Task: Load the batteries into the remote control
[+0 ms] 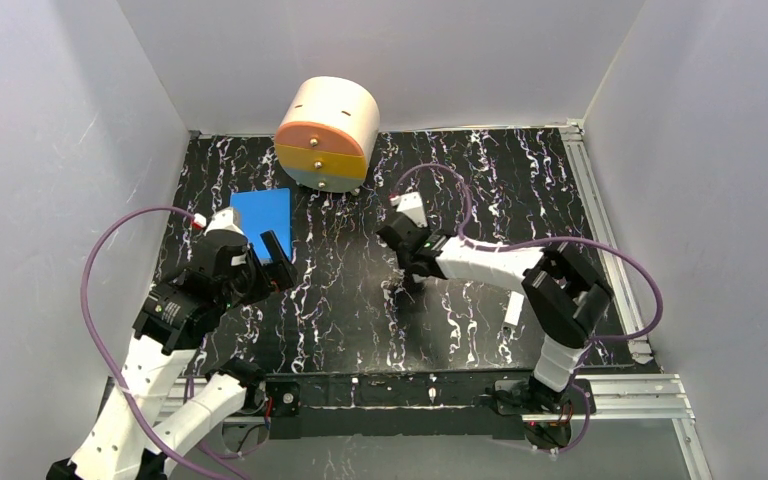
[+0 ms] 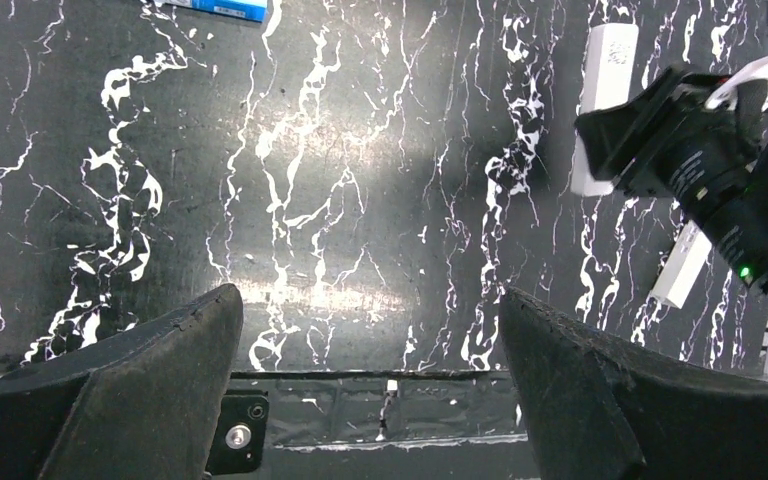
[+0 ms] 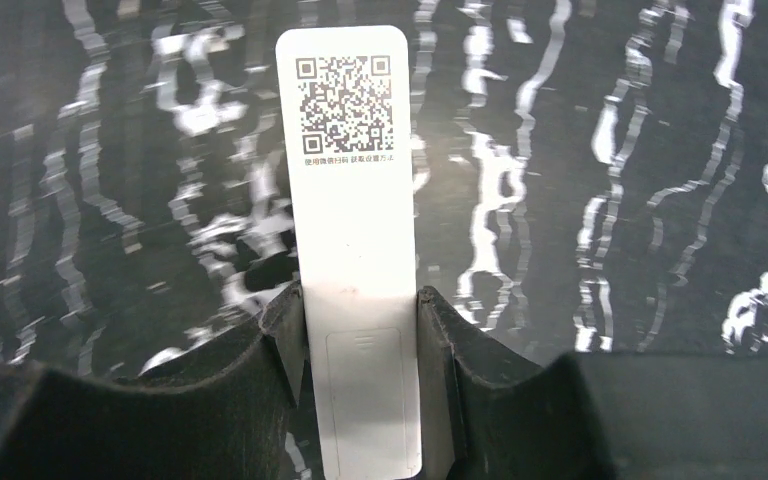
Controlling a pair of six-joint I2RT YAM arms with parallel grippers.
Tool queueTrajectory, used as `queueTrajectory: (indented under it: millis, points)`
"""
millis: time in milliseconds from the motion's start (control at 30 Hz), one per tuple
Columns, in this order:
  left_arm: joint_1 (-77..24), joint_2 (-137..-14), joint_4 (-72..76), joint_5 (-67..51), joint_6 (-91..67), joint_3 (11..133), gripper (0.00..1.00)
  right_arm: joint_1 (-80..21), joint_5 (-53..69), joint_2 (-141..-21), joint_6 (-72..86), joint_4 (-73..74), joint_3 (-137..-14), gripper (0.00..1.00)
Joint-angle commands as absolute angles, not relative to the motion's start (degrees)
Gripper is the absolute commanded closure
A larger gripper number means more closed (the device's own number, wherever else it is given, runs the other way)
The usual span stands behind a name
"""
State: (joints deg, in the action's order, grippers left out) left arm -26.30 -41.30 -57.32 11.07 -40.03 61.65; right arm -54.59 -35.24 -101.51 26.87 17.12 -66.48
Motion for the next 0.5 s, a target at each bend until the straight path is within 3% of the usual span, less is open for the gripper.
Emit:
queueTrajectory:
  millis: [0,300,467]
  points:
    - [-26.1,-41.5,-58.5,9.0,-39.2,63.3,0.02,-50.5,-38.5,-98.1,30.7,16.6,-62.7,0.69]
    - [-26.1,-42.7,-60.0,10.5,-40.7,64.1,0.02,-46.3,-36.1,-98.2,36.6,20.3,-60.4,0.65]
    - [-26.1,-42.2,-61.8,12.6,-40.7,65.5,0.01,-45.5,-34.3,-99.1,38.0,21.5,-59.9,0.55]
